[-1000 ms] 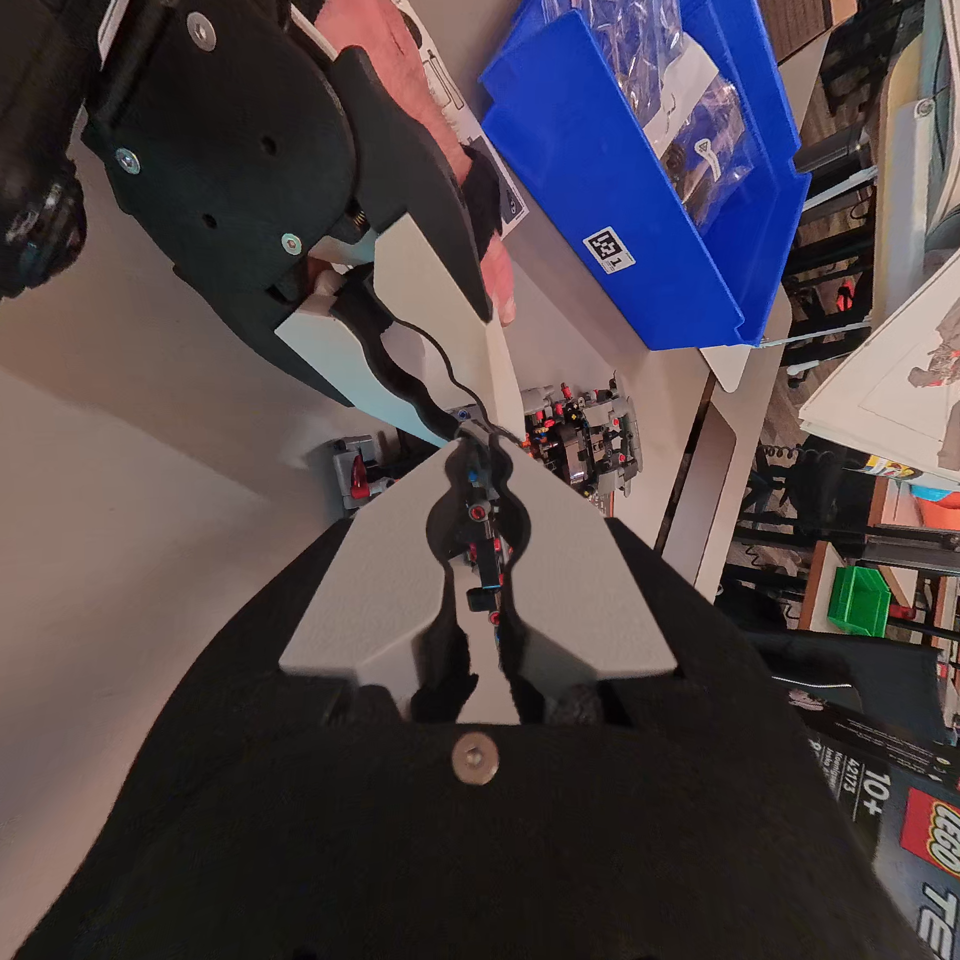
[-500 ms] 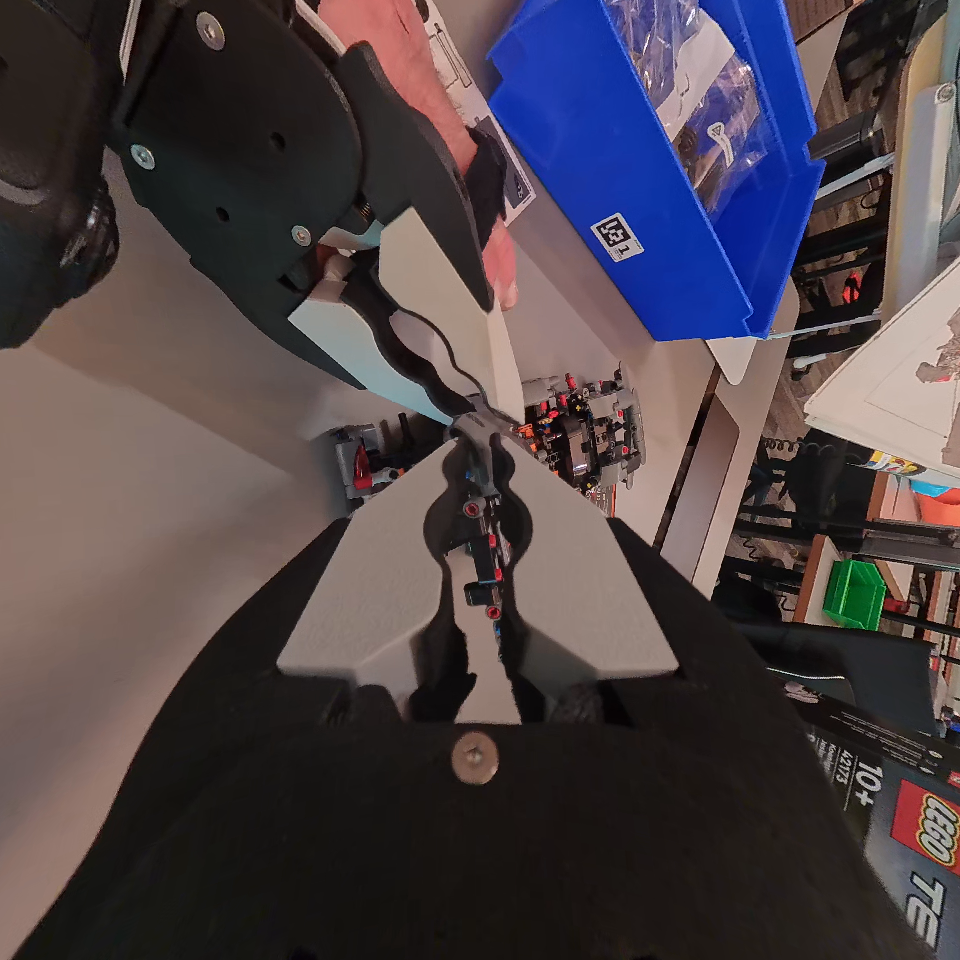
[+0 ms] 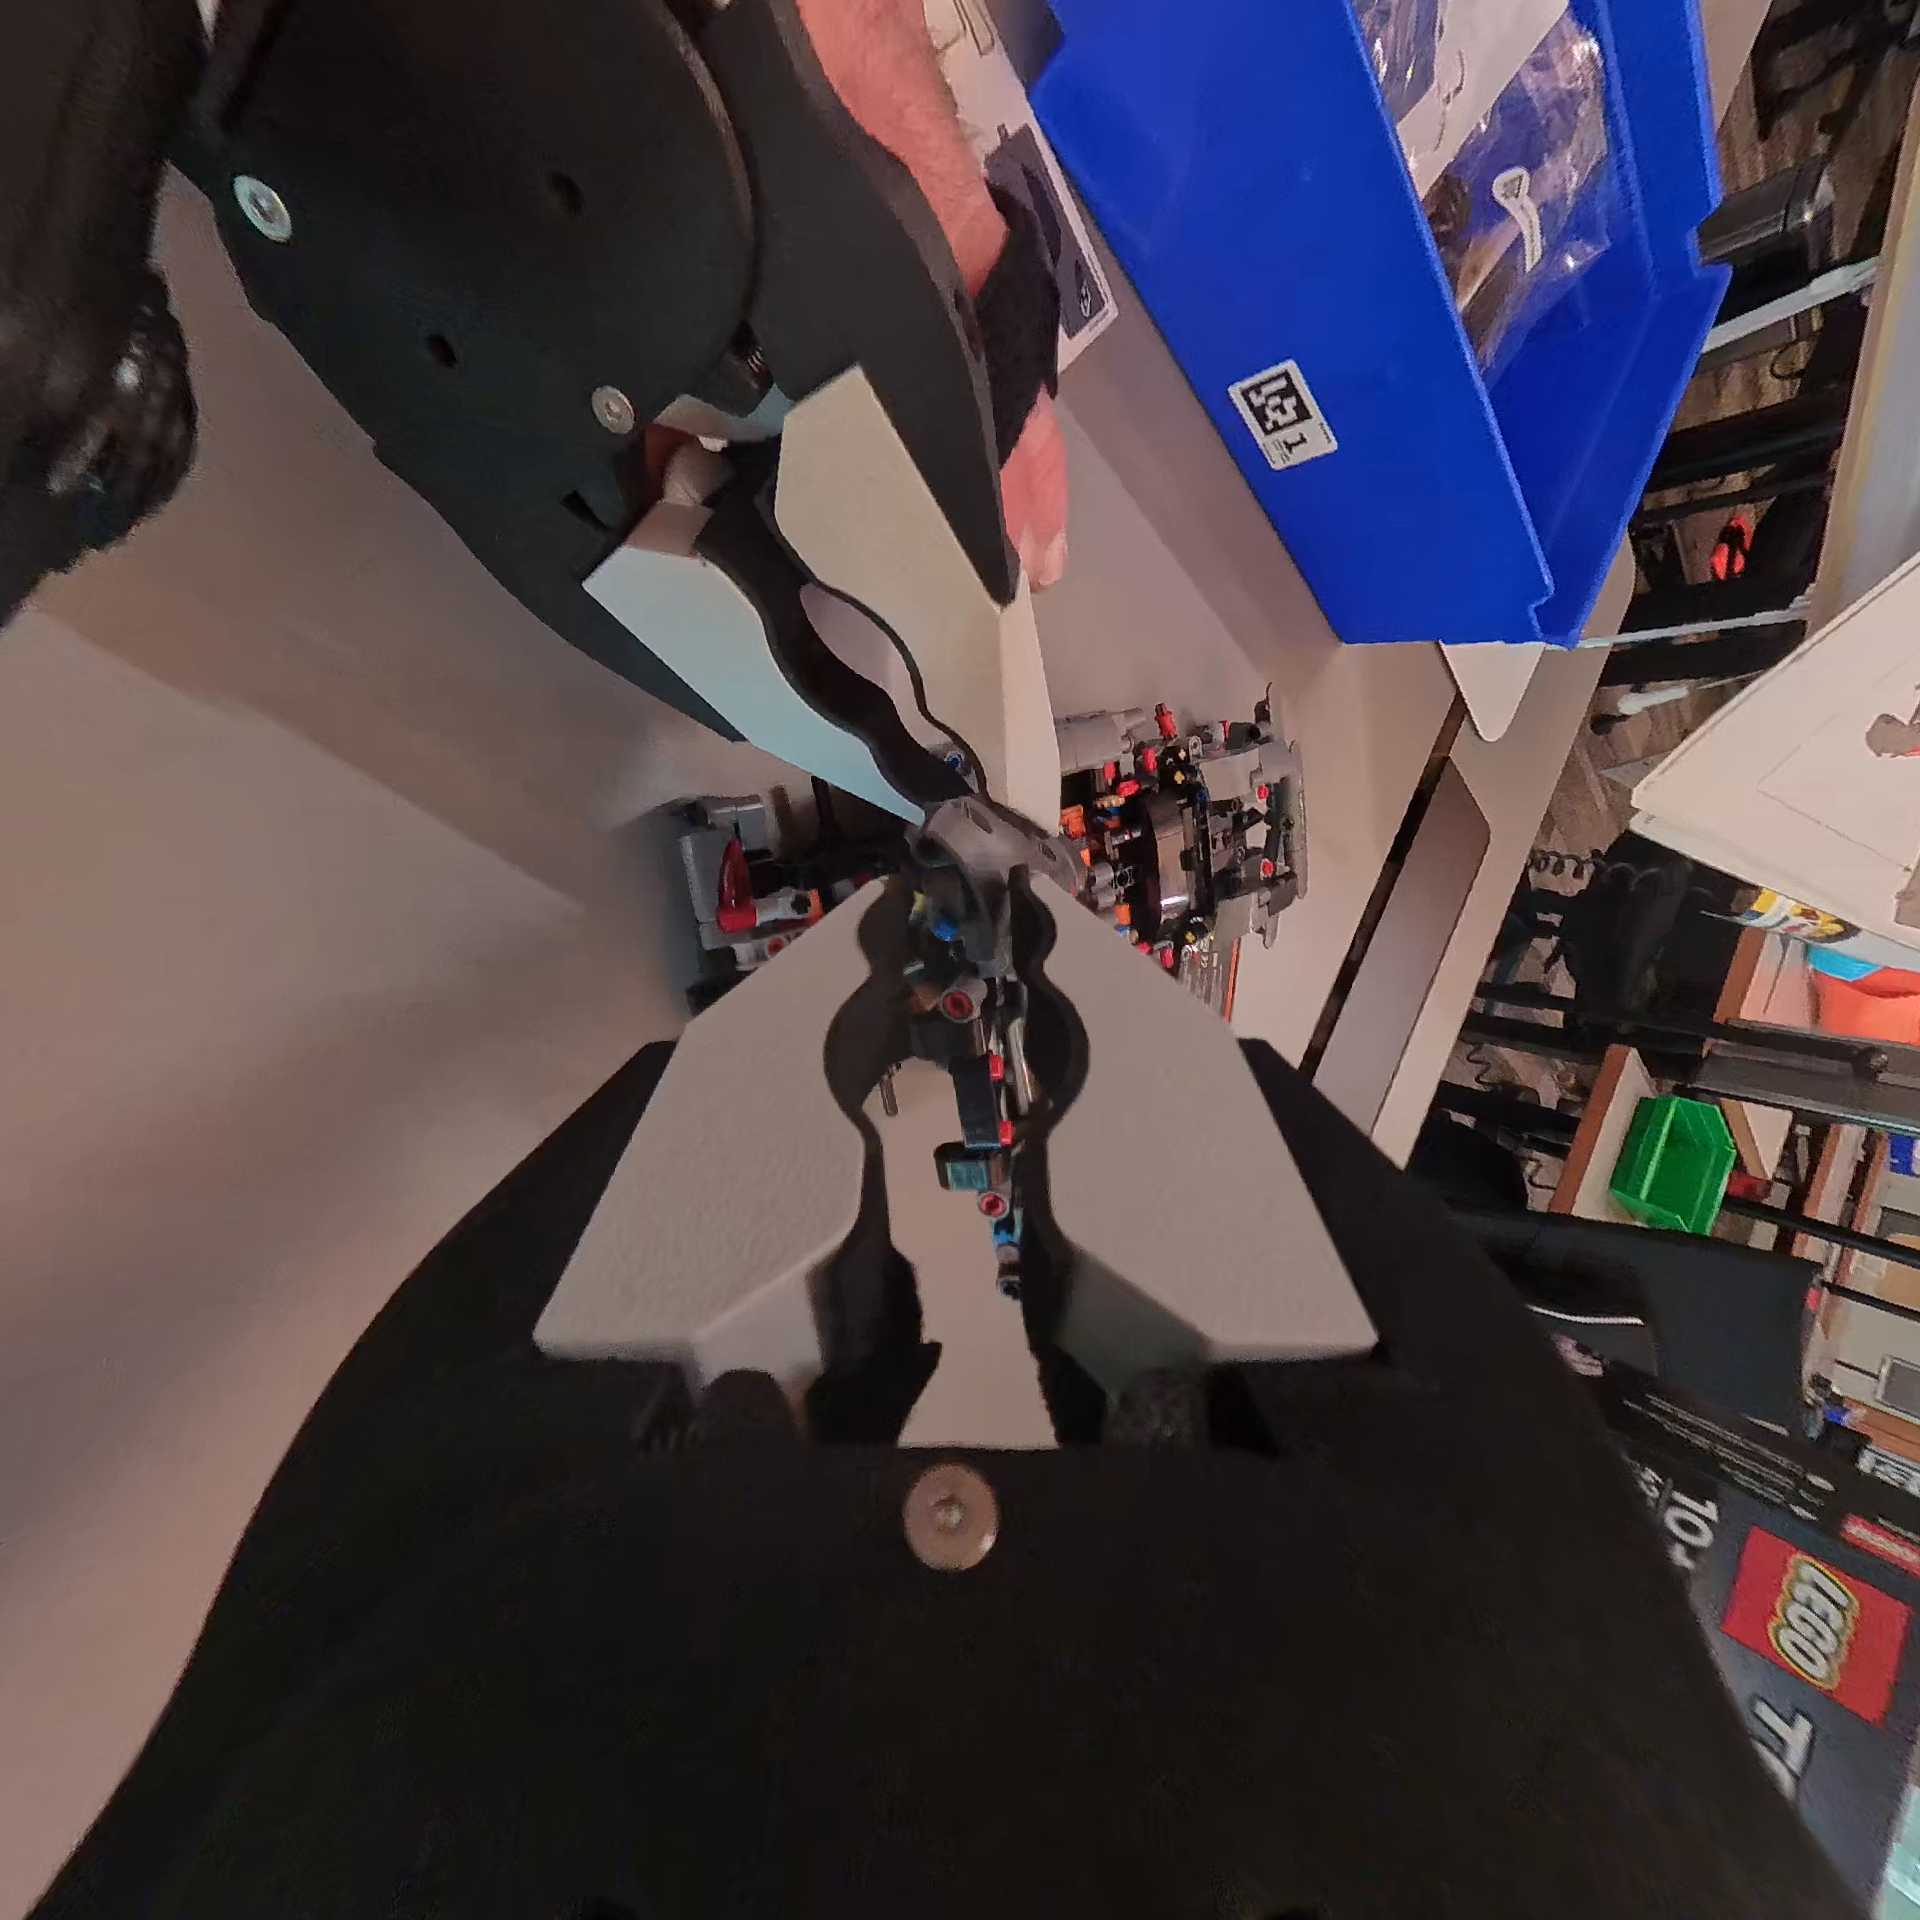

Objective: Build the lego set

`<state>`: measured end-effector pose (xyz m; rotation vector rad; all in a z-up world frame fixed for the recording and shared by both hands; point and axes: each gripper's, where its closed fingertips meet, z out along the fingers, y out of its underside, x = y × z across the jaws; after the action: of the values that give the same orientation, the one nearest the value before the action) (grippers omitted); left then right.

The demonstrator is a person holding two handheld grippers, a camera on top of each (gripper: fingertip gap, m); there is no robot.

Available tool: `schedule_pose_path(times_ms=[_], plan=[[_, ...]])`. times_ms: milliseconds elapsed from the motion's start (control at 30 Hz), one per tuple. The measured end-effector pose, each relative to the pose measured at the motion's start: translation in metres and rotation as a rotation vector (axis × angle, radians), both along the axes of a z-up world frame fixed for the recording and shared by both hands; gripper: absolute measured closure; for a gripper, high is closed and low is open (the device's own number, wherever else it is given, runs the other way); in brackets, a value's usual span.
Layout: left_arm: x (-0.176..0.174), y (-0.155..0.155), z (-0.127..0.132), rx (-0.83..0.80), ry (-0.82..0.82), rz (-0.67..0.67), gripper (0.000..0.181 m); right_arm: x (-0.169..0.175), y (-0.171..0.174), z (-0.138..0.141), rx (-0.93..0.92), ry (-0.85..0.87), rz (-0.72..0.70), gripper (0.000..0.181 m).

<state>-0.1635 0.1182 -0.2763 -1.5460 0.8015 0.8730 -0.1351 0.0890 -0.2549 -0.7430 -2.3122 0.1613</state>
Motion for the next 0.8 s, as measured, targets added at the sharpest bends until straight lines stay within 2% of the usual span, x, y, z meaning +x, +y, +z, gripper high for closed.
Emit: schedule_pose_path(times_ms=[567,800], plan=[[0.0014,0.0019,-0.0023,-0.005,-0.006,-0.005,0.174,0.0001,0.0002,-0.0023,0.060,-0.002,0.019,0.167],[0.0021,0.0023,-0.0019,0.000,-0.009,-0.008,0.174,-0.0006,0.0012,-0.0045,0.079,-0.007,0.013,0.159]])
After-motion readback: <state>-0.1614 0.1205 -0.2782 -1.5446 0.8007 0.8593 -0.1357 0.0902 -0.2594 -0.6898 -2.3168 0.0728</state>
